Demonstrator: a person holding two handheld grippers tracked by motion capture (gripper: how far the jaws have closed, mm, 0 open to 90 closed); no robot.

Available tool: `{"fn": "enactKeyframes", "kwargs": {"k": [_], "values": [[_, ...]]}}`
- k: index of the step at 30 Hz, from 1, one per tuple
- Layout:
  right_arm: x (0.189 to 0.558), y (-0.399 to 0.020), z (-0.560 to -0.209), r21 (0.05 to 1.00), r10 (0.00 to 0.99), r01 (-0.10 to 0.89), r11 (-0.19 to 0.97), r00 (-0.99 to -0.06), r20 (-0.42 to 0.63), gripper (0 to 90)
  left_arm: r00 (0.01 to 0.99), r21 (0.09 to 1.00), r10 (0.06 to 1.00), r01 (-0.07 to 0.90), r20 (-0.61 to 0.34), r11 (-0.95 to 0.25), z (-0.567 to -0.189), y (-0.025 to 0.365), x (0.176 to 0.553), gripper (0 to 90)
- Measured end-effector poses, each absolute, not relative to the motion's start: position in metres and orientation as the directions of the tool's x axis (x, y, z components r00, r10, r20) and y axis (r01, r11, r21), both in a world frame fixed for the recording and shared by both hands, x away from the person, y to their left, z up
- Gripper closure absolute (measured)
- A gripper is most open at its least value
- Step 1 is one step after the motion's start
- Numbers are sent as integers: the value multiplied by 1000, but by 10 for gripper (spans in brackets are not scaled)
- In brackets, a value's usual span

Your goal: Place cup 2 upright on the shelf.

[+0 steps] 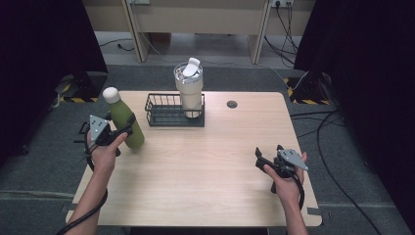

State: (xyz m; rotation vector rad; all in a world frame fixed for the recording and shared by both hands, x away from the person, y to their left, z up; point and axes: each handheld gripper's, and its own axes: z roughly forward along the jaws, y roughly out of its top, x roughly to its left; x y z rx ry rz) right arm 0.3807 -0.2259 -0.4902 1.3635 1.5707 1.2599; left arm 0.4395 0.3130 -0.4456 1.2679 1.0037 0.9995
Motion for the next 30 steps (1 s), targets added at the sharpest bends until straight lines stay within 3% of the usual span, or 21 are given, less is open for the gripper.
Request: {"fn": "enactKeyframes", "kwargs": {"k": [30], "values": [[380,-230,-487,956,977,291,-31,-194,91,152,297,997,955,-74,-10,34,-423,295,450,226]]}}
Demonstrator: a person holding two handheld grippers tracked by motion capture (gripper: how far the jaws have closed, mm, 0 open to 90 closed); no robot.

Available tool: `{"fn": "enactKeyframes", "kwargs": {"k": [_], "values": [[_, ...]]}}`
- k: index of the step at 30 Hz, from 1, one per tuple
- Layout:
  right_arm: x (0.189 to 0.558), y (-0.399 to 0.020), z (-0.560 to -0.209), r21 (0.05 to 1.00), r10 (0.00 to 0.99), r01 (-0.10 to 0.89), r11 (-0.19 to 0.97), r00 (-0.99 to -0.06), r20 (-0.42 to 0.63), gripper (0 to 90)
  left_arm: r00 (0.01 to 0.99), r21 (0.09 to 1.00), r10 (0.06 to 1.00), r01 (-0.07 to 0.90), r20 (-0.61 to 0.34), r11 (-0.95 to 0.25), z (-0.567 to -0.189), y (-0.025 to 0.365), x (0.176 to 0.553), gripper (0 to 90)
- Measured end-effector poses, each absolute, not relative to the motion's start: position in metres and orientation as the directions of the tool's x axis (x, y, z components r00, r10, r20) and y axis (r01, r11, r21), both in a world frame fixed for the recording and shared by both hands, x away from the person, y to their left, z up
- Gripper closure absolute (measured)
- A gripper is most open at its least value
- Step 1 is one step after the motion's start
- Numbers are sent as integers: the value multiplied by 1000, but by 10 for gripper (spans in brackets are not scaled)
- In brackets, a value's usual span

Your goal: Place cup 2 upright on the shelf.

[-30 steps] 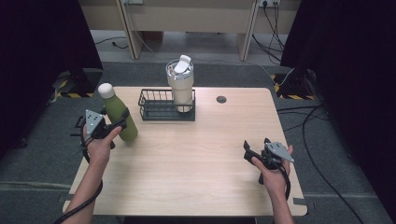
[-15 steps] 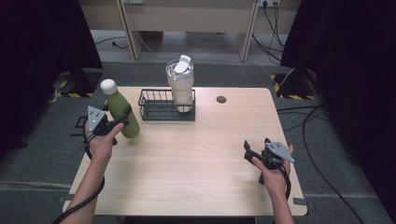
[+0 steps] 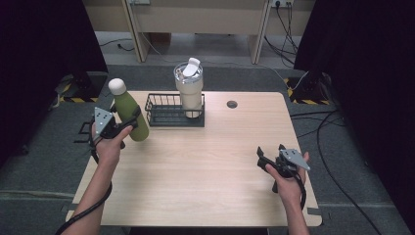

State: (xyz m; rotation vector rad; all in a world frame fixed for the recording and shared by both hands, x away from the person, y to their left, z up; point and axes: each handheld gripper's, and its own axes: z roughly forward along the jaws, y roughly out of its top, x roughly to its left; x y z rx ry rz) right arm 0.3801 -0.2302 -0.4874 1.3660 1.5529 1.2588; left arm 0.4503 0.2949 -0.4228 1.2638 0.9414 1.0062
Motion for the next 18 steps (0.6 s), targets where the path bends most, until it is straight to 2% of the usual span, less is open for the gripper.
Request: {"fn": "enactKeyframes", "kwargs": {"k": [18], "values": [[380,-230,-489,955,977,295,-29,-192,89,152,307,995,952,-93,-8,38,-410,286,458,226]]}}
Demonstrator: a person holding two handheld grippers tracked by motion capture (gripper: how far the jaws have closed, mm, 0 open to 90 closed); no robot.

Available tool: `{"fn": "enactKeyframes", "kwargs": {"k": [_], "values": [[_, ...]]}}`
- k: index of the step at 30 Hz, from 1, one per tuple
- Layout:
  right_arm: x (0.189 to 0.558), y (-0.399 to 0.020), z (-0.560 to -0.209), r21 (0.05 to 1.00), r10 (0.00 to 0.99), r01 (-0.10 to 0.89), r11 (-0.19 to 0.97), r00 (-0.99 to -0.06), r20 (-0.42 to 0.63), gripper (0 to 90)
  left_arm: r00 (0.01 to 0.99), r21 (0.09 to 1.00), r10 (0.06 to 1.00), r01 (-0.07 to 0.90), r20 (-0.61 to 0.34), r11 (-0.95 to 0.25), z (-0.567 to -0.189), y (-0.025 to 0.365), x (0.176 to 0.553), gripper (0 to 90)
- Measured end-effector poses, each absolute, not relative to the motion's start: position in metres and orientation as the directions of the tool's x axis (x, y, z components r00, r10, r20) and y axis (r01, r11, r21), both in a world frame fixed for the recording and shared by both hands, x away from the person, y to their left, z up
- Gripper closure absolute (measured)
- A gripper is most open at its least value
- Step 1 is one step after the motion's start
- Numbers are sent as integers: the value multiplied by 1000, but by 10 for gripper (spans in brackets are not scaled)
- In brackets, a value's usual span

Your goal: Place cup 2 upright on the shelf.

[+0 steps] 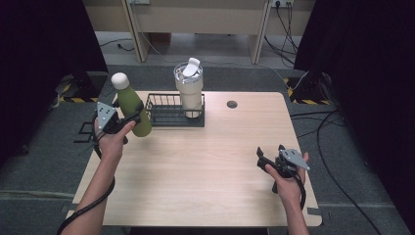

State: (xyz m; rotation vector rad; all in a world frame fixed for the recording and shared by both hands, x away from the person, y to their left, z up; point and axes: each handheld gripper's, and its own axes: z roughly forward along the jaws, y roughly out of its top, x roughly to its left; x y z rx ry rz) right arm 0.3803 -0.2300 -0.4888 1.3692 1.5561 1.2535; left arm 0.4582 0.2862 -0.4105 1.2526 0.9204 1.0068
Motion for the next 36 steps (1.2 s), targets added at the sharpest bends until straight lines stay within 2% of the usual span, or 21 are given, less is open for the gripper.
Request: {"fn": "enactKeyframes", "kwargs": {"k": [36], "values": [[380,-230,-490,953,977,300,-28,-195,90,153,325,991,945,-114,-28,69,-392,273,473,226]]}}
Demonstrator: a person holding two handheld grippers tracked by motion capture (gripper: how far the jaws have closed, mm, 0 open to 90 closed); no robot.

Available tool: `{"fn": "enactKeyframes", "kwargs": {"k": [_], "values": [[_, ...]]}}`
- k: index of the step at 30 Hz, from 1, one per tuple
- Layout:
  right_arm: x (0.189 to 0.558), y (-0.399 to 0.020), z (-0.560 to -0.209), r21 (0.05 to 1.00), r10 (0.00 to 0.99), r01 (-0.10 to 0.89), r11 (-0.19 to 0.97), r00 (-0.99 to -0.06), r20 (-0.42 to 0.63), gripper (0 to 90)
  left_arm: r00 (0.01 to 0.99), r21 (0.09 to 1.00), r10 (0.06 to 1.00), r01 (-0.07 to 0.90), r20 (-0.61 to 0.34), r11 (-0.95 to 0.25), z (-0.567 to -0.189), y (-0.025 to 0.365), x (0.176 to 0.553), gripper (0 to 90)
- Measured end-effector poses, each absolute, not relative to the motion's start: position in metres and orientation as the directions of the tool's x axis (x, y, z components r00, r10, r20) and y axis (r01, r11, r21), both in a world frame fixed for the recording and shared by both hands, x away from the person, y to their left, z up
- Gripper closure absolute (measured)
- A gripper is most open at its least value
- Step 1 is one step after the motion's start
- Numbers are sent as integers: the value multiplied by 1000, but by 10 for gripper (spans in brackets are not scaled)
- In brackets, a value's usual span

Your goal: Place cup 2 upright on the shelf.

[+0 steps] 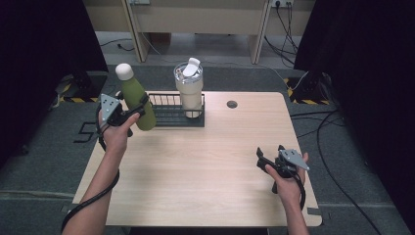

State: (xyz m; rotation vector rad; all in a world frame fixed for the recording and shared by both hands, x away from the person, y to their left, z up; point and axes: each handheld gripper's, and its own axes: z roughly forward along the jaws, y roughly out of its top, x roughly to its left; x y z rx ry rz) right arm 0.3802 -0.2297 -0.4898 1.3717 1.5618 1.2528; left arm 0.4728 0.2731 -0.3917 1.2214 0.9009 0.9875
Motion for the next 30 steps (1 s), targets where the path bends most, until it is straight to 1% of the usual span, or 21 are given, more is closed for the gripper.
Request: {"fn": "enactKeyframes", "kwargs": {"k": [30], "values": [[381,-230,-490,953,977,301,-33,-193,94,153,333,988,943,-136,-20,69,-374,263,490,226]]}}
